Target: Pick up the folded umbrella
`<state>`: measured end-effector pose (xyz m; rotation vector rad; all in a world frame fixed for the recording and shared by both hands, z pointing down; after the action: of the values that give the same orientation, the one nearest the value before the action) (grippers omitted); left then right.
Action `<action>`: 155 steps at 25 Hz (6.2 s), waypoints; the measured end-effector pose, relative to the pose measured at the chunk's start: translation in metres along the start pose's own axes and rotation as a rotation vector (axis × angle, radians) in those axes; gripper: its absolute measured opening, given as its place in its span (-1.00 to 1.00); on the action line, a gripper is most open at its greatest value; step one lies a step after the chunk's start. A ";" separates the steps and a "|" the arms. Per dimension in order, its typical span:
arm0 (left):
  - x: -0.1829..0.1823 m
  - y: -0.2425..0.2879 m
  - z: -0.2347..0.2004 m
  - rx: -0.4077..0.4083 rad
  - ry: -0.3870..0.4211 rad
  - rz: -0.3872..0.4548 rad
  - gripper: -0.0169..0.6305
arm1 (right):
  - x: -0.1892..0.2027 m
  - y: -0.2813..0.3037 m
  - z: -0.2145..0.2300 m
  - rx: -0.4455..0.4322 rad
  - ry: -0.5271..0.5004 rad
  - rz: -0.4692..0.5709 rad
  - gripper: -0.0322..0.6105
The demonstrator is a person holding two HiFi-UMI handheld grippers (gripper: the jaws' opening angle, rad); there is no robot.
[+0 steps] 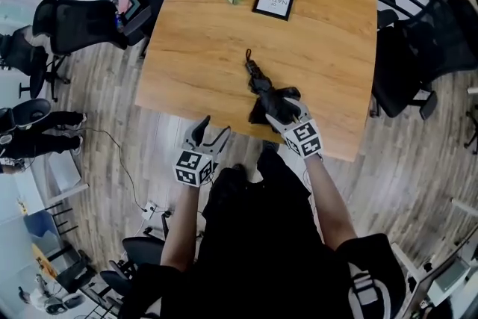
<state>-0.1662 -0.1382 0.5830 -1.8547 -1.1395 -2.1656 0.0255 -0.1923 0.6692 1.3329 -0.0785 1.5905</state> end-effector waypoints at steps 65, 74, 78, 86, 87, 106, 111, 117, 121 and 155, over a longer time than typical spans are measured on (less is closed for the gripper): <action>-0.010 0.080 -0.051 0.279 0.064 -0.033 -0.06 | 0.066 0.092 0.045 0.251 0.162 -0.353 0.07; -0.012 0.068 -0.042 0.285 0.078 -0.024 -0.06 | 0.062 0.087 0.044 0.250 0.151 -0.345 -0.04; -0.013 0.065 -0.043 0.272 0.079 -0.016 -0.06 | 0.059 0.085 0.043 0.254 0.129 -0.328 -0.05; -0.014 0.058 -0.038 0.235 0.071 0.003 -0.06 | 0.053 0.075 0.032 0.238 0.090 -0.294 -0.07; -0.014 0.057 -0.037 0.229 0.070 0.003 -0.06 | 0.052 0.074 0.031 0.235 0.087 -0.290 -0.07; -0.020 0.035 -0.009 0.099 0.051 0.040 -0.06 | 0.013 0.027 0.028 0.189 -0.022 -0.182 -0.07; -0.025 0.033 -0.007 0.070 0.051 0.049 -0.06 | 0.001 0.015 0.031 0.197 -0.034 -0.140 -0.07; -0.033 0.035 -0.002 0.053 0.062 0.063 -0.06 | -0.017 0.004 0.032 0.188 -0.060 -0.095 -0.07; -0.039 0.035 0.000 0.049 0.069 0.073 -0.06 | -0.034 -0.002 0.031 0.187 -0.063 -0.049 -0.07; -0.069 0.032 0.004 0.001 0.091 0.132 -0.06 | -0.115 -0.044 0.014 0.164 -0.188 0.085 -0.06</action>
<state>-0.1286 -0.1870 0.5379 -1.7570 -0.9728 -2.1516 0.0514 -0.2527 0.5637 1.6241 -0.1237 1.5653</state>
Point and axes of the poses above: the fingertips, and each gripper's own axes: y forward along the fingers, z to its right, x out of its underside, the point moved 3 cm from there along -y, backward along the fingers, and after that the axes turned 14 degrees about y, right-handed, at the moved point
